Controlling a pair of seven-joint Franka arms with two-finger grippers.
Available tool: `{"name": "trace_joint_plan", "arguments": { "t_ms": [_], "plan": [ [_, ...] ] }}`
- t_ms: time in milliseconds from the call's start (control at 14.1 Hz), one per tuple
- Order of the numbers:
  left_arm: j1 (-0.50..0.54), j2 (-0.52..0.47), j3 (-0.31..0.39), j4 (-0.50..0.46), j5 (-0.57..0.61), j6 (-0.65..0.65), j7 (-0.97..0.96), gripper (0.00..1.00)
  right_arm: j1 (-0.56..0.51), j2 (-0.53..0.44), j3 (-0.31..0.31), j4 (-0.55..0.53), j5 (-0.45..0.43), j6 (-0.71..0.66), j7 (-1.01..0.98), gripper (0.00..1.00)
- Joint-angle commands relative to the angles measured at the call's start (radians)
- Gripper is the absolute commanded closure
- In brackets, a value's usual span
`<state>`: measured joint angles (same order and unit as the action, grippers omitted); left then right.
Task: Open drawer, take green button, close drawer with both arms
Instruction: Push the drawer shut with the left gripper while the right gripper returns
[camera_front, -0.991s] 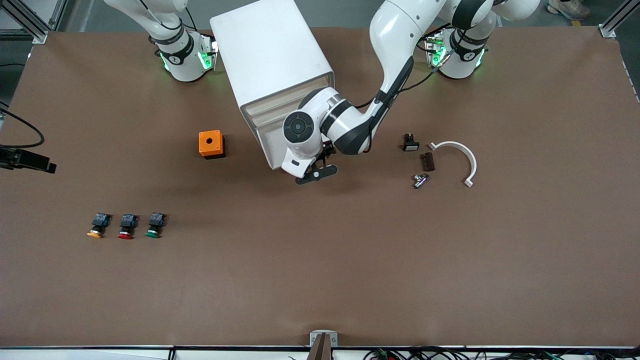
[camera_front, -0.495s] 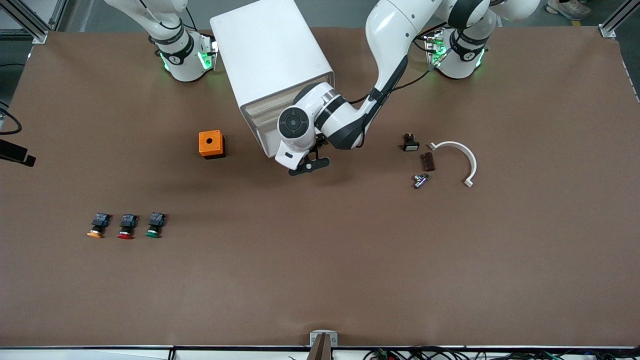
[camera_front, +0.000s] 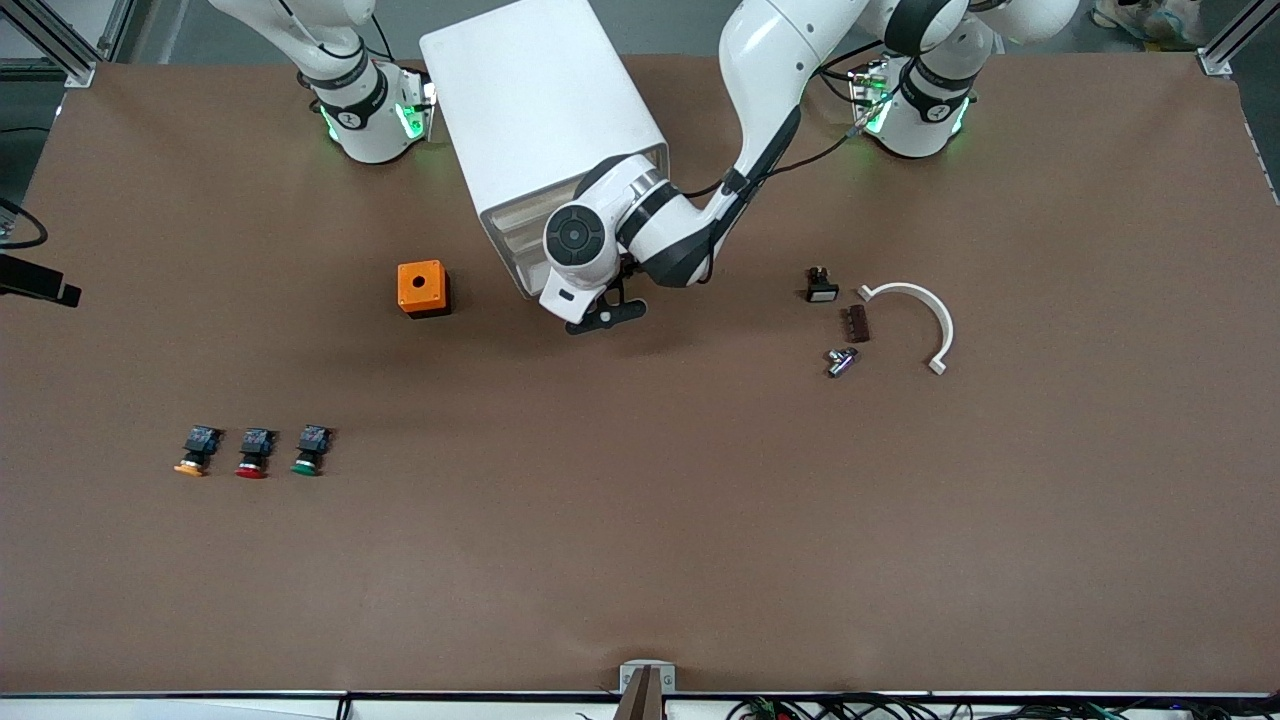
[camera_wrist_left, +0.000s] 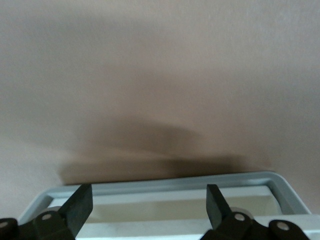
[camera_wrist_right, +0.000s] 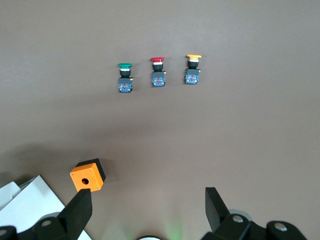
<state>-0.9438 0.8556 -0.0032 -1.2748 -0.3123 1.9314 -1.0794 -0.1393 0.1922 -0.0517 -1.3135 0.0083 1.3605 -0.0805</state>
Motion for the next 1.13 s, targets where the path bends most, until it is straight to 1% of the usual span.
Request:
{"name": "trace_joint_plan", "arguments": {
  "t_ms": [0, 142, 283, 354, 566, 637, 778, 849, 1061],
  "plan": [
    [-0.009, -0.003, 0.002, -0.003, -0.045, 0.006, 0.004, 0.0, -0.01, -0.077, 0.015, -0.012, 0.004, -0.085, 0.001, 0.0],
    [-0.009, -0.004, 0.002, -0.003, -0.065, 0.006, 0.001, 0.0, -0.01, -0.1, 0.015, -0.013, 0.004, -0.133, 0.001, 0.0],
    [-0.009, -0.003, 0.002, -0.003, -0.144, 0.006, 0.001, 0.0, -0.008, -0.134, 0.015, -0.035, 0.005, -0.141, 0.001, 0.0],
    [-0.009, -0.003, 0.002, -0.003, -0.175, 0.006, 0.001, 0.0, -0.006, -0.152, 0.016, -0.053, 0.005, -0.129, 0.001, 0.0],
    [-0.009, -0.003, 0.002, -0.003, -0.189, 0.006, 0.001, 0.0, 0.004, -0.168, 0.015, -0.081, 0.005, -0.095, -0.001, 0.0],
    [-0.009, -0.003, 0.002, -0.003, -0.189, 0.006, -0.001, 0.0, 0.004, -0.174, 0.016, -0.114, 0.005, -0.065, -0.002, 0.0],
    [-0.009, -0.003, 0.002, -0.003, -0.191, 0.006, -0.001, 0.0, 0.02, -0.227, 0.015, -0.215, 0.005, 0.04, -0.002, 0.0],
    [-0.009, -0.003, 0.002, -0.005, -0.191, 0.006, -0.001, 0.0, 0.02, -0.253, 0.015, -0.255, 0.005, 0.069, -0.002, 0.0],
    [-0.01, -0.003, 0.0, -0.006, -0.195, 0.006, -0.001, 0.0, 0.017, -0.267, 0.013, -0.273, 0.005, 0.075, -0.01, 0.0]
  ]
}}
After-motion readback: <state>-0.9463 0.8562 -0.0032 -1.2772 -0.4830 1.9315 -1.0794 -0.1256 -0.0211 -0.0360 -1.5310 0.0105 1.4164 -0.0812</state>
